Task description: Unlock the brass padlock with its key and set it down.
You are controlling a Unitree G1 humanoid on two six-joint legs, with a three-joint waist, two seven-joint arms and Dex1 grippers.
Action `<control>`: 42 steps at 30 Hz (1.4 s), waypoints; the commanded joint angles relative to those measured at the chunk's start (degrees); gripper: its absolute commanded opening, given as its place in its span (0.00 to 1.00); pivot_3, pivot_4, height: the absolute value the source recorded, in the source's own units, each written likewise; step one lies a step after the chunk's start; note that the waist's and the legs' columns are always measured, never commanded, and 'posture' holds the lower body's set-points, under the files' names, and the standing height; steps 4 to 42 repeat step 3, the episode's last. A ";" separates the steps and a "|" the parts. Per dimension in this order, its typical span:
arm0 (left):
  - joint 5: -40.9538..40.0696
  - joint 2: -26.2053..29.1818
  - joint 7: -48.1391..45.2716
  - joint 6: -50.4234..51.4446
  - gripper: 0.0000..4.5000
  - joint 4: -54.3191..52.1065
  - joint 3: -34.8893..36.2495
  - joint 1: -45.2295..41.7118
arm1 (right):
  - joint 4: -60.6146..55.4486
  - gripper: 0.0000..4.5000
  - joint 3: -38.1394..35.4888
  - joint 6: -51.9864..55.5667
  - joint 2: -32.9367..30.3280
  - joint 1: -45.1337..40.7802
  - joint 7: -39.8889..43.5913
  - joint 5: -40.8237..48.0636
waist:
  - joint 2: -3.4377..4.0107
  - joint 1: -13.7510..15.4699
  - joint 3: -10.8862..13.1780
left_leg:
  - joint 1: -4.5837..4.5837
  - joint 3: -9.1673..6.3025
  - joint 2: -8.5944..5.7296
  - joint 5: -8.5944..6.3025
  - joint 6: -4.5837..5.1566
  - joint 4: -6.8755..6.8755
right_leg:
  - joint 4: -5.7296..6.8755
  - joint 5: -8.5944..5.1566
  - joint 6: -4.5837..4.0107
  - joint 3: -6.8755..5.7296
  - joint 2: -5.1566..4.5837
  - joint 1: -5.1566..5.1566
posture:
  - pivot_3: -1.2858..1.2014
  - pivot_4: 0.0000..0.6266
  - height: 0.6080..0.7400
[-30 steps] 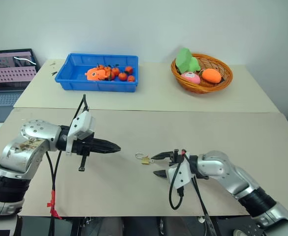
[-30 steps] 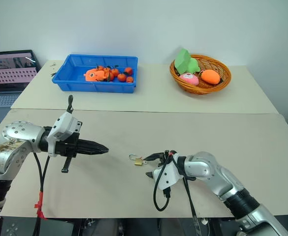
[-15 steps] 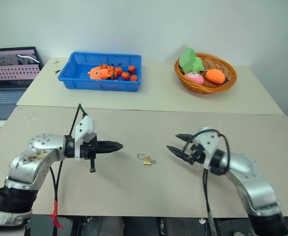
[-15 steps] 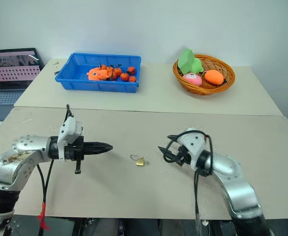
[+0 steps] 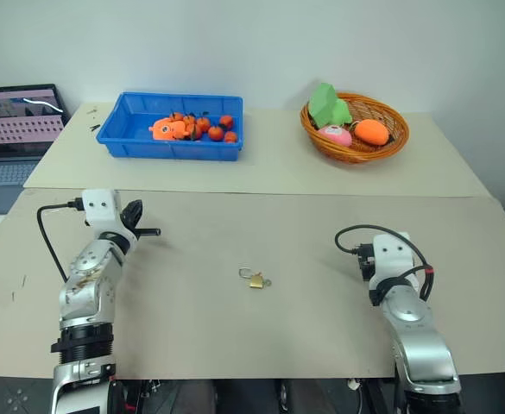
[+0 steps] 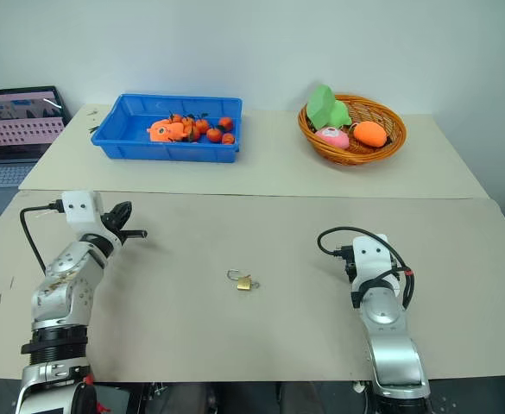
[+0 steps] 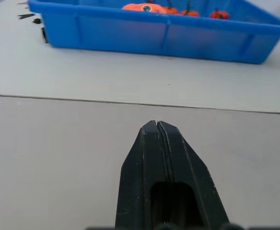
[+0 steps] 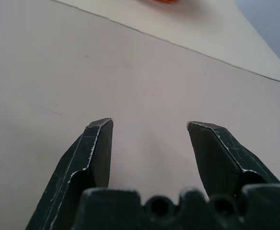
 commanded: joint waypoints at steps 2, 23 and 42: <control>1.04 -0.94 2.58 -7.14 0.00 4.13 2.04 -1.68 | 3.15 0.67 -4.81 -5.01 0.56 -2.63 -1.03 0.59 | 0.00 0.00 0.00 | -0.03 -0.02 0.00 0.00 0.01 -0.01 | -0.05 0.01 0.01 -0.02 0.00 0.00 | 0.52 0.24 1.00; 1.50 -0.91 2.94 -7.75 0.00 4.78 1.78 -1.78 | 3.93 0.67 -5.07 -5.39 0.65 -2.82 -0.73 0.72 | 0.00 0.00 0.00 | -0.02 -0.02 0.00 0.00 0.01 -0.01 | -0.08 0.01 0.02 -0.02 0.00 0.03 | 0.52 0.24 1.00; 1.50 -0.91 2.94 -7.75 0.00 4.78 1.78 -1.78 | 3.93 0.67 -5.07 -5.39 0.65 -2.82 -0.73 0.72 | 0.00 0.00 0.00 | -0.02 -0.02 0.00 0.00 0.01 -0.01 | -0.08 0.01 0.02 -0.02 0.00 0.03 | 0.52 0.24 1.00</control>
